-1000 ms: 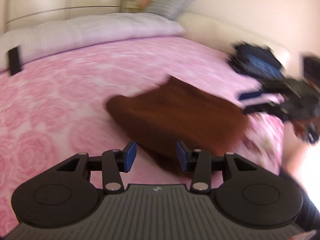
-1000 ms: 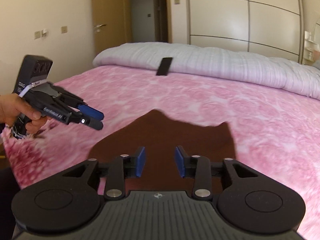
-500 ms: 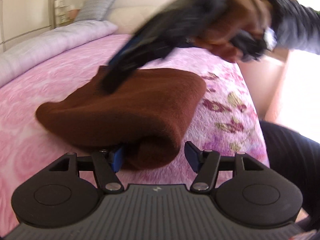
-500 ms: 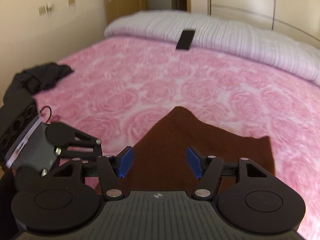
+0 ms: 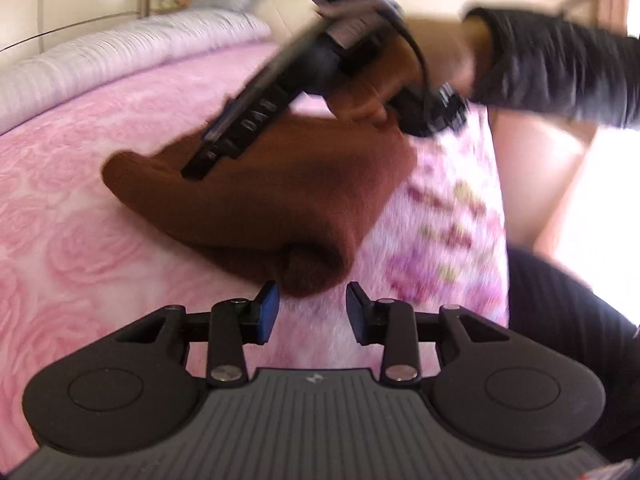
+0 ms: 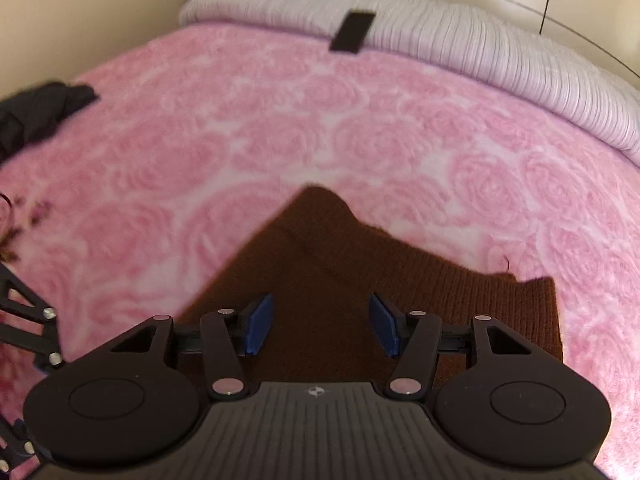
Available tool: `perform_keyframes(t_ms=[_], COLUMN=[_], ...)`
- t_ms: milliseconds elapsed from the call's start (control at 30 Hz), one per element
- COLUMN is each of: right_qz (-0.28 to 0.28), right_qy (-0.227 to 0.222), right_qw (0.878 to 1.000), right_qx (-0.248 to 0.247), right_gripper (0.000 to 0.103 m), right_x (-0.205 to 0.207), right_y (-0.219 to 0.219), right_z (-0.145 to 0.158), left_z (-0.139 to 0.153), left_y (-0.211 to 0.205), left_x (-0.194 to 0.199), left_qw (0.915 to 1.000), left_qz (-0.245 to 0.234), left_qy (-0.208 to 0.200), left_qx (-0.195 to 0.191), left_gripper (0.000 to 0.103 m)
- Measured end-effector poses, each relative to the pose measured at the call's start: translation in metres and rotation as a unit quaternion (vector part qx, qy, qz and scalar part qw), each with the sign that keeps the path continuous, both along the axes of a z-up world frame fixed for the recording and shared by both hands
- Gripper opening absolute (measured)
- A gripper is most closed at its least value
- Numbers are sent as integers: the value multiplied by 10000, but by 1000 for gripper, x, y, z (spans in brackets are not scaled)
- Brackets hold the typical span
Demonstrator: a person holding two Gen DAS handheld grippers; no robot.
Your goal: Fold clothes
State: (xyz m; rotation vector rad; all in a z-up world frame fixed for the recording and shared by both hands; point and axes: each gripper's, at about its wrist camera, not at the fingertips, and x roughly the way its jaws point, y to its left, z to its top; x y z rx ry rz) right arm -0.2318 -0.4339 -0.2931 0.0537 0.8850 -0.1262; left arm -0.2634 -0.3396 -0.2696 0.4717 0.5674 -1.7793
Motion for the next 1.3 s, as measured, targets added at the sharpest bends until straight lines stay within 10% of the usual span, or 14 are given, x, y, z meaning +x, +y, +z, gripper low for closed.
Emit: perform_keyframes(t_ms=[333,533,667,933,1067,1300], right_qz=[326,281,-61,-413,-80,-272], right_qy=[184,329,37,-212,63,-621], right_qw=[9993,9989,10000,9975,9986,9977], right_qx=[48,-165,-68,-530,-512,-44], right_gripper=[58,18,12,13,38,41], right_x=[39,68,60,56,75,19], right_y=[6,1,-15,-14,-5,-18], right_z=[-4,-24,-18,-18,-34,15], left_z=[-18,-20,-18,-17,-16,3], left_y=[-22,-22,-20,-24,-18,6], left_x=[-17,-8,-3,4,4,11], left_qw=[9996,9990,9988,9982,9979,9971], left_qz=[41,252,309,396,453,651], left_qy=[15,273,330,416,397,367], left_qx=[264,228,176,169,234,129], left_gripper=[32,30,29,29,29,29])
